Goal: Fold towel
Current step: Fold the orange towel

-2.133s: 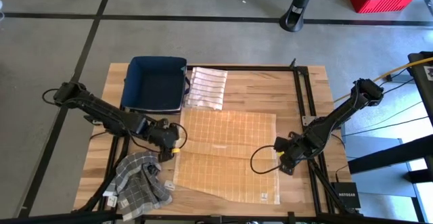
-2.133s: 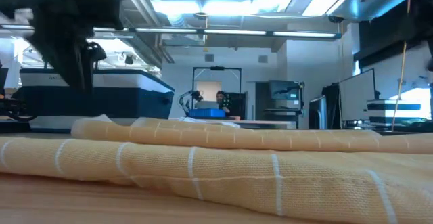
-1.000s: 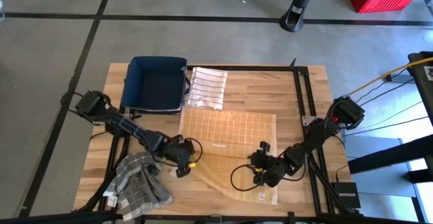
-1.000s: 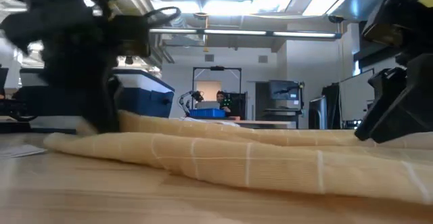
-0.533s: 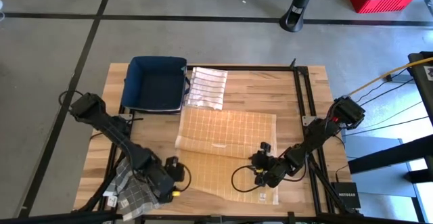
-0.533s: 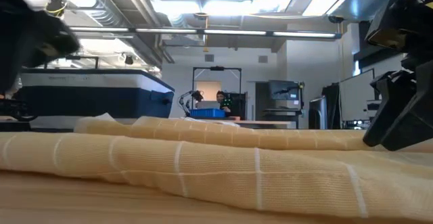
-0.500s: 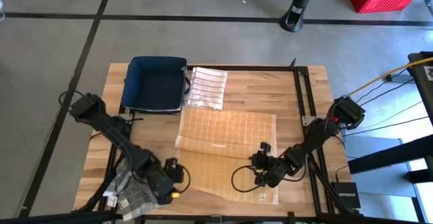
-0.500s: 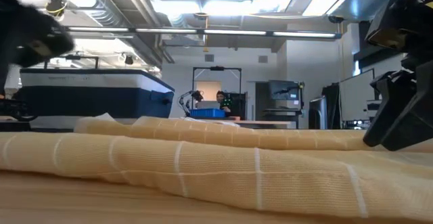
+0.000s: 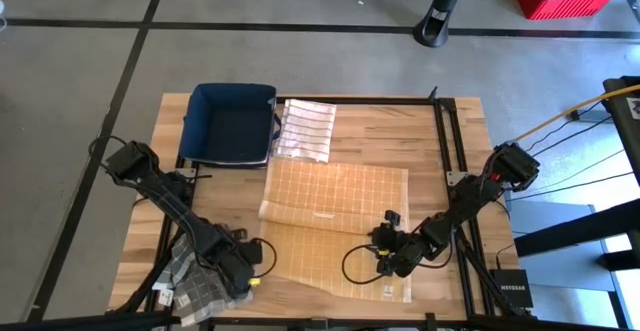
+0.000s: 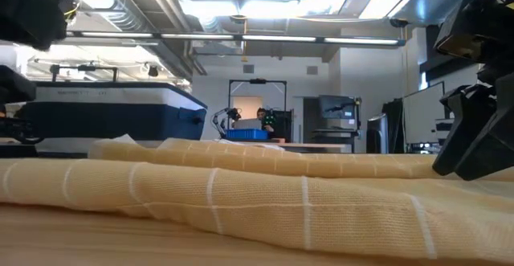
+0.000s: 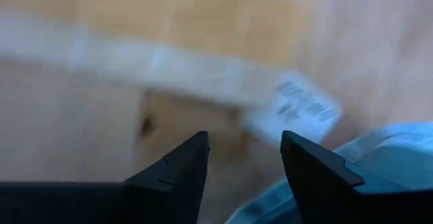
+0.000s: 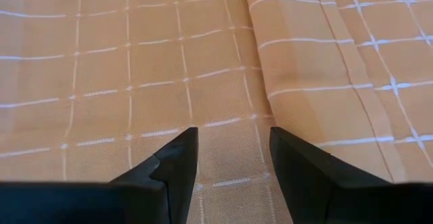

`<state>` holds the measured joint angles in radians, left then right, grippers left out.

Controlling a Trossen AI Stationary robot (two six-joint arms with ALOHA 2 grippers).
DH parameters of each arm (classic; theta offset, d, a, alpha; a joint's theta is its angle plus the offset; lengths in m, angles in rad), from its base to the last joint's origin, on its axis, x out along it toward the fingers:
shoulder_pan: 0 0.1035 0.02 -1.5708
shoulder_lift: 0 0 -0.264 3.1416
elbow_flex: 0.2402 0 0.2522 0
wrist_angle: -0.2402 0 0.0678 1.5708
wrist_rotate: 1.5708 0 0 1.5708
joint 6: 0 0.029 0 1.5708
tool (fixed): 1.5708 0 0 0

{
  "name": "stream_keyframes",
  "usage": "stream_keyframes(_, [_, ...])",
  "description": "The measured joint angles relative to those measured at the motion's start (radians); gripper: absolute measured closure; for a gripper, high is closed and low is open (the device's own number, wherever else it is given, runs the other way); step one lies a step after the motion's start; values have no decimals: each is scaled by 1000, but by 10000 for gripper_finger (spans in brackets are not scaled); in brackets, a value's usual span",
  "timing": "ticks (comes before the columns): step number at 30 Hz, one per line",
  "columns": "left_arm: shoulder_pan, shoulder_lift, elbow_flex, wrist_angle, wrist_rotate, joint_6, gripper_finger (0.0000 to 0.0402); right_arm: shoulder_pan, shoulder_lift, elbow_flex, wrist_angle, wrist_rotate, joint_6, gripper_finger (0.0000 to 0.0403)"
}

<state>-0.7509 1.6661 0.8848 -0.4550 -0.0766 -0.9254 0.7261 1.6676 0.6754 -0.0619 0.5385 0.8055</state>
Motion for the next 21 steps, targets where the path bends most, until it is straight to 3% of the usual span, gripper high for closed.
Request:
stream_keyframes(13, [19, 58, -13, 219, -64, 166, 221, 0, 0, 0, 0, 0, 0, 217])
stream_keyframes(21, [47, 54, -13, 352, -87, 169, 239, 0, 0, 0, 0, 0, 0, 217])
